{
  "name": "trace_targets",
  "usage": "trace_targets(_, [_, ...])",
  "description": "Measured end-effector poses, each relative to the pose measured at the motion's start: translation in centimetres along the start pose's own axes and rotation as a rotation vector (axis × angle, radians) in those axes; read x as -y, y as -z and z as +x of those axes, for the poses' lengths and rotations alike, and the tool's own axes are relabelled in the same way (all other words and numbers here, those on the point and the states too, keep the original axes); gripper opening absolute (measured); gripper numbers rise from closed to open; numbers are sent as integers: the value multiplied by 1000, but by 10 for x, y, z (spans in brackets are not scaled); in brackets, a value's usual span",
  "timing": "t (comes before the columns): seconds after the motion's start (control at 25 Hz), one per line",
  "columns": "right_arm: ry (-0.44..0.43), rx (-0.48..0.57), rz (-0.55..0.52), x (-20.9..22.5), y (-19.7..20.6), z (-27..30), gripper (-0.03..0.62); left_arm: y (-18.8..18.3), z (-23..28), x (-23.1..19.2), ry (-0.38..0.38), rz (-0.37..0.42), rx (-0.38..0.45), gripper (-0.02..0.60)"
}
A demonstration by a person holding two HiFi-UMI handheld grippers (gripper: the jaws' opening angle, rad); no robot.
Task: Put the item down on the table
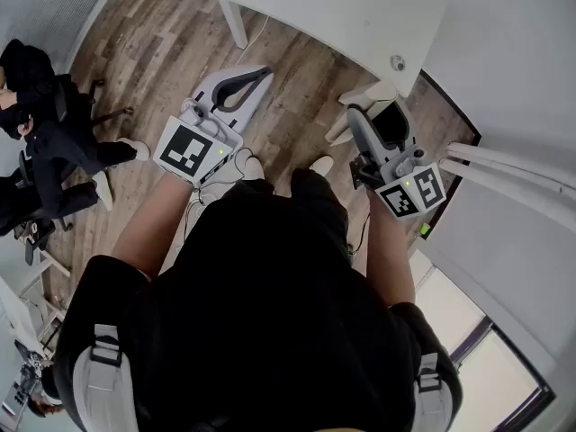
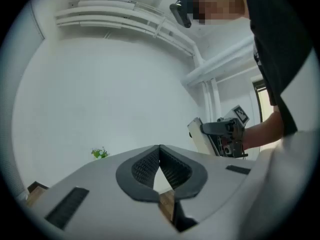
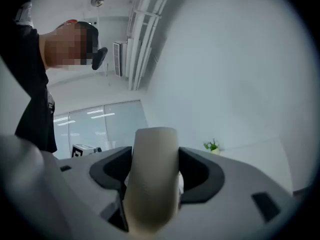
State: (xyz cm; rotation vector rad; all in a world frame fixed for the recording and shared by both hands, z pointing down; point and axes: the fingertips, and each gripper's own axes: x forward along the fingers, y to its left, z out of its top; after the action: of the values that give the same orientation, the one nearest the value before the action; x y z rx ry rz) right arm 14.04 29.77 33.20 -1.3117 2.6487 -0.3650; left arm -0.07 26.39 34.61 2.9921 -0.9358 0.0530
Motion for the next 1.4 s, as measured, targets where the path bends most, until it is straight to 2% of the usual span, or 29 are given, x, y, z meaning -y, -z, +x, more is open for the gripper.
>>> trace_targets(0.16, [-5, 29, -39, -17, -6, -1, 296, -17, 6, 11, 32, -29, 46, -6])
trace_targets(0.4, [-14, 66, -133, -90, -25, -52, 296, -54, -33, 83, 109, -18, 107, -6])
trace_targets(0.64, [-21, 68, -147, -102, -23, -71, 296, -57, -37, 107, 128, -10, 109, -6])
trace_targets(0.88, [-34, 55, -160, -110, -21, -64, 296, -59, -43, 103, 122, -10, 117, -6])
trace_targets(1.4, [-31, 63, -148, -118, -18, -4, 296, -53, -60, 47, 105, -22, 108, -6])
